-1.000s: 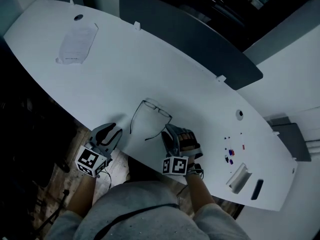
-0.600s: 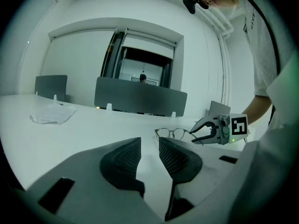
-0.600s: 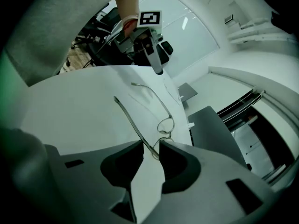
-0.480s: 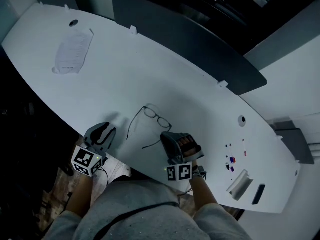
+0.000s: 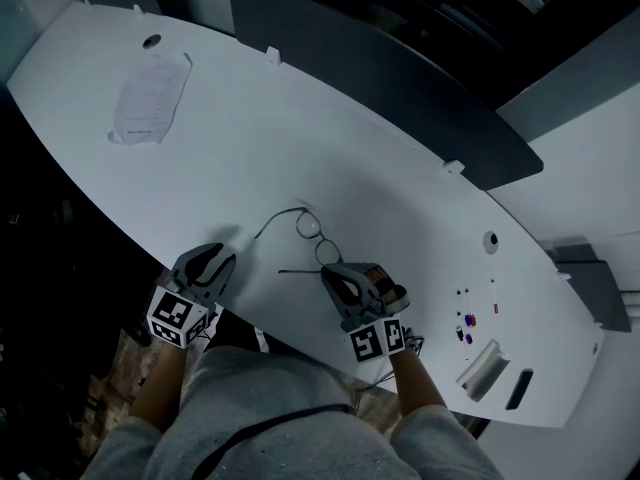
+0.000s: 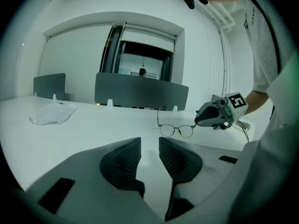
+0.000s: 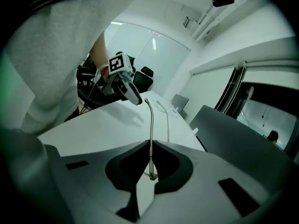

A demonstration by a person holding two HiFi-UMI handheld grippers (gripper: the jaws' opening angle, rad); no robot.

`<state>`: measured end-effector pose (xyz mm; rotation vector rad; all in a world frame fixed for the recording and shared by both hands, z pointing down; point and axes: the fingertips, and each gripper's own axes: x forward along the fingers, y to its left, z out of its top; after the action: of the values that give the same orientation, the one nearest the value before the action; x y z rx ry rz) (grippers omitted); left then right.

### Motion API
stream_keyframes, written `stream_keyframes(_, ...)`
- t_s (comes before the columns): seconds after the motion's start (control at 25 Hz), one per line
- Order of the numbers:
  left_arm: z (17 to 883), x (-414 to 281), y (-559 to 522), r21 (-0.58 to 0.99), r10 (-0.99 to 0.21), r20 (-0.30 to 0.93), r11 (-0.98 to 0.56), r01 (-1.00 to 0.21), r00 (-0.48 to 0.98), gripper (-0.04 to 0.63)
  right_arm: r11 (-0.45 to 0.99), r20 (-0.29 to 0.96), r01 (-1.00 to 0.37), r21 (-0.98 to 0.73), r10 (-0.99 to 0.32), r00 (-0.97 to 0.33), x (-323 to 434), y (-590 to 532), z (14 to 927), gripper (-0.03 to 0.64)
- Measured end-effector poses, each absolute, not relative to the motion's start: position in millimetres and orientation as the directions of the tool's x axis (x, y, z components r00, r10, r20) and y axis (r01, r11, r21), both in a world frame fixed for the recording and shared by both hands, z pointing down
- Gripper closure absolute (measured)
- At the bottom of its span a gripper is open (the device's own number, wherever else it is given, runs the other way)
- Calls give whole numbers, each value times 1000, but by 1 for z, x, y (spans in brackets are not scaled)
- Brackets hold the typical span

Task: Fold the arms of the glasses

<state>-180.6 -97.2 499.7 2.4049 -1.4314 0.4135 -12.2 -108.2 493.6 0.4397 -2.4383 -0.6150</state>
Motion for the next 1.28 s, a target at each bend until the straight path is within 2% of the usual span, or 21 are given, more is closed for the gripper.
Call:
stream_keyframes(0.2, 504, -157, -119, 110, -727, 403, -565, -818, 556, 463, 896, 476, -182, 405, -377, -795, -12, -97, 495, 588)
stream_keyframes(0.48, 503, -104, -151, 42, -578, 423, -757, -652, 698, 462, 961, 510, -187, 205, -268, -817, -2, -86, 507, 588)
stream_keyframes(0.76, 504, -79, -156, 47, -493, 408, -829, -557, 769, 460, 992, 538, -123, 30, -120, -834, 5, -85, 516, 588)
stream_keyframes(0.84, 504, -77, -156, 50, -482, 401, -838, -543, 779, 494, 990, 534, -138, -26, -103, -839, 9, -90, 519, 588)
stream_keyframes(0.92, 503, -76, -157, 67, -477, 389, -839, -541, 788, 561, 975, 509, -203, -95, -128, -851, 13, -99, 519, 588)
stream_keyframes(1.08, 501, -73, -154, 109, -451, 371, -847, -520, 812, 574, 904, 458, -392, -169, -280, -844, 25, -122, 517, 588)
stream_keyframes(1.28, 502, -66, -144, 120, -411, 373, -868, -482, 832, 575, 819, 443, -549, -166, -435, -784, 32, -126, 516, 586)
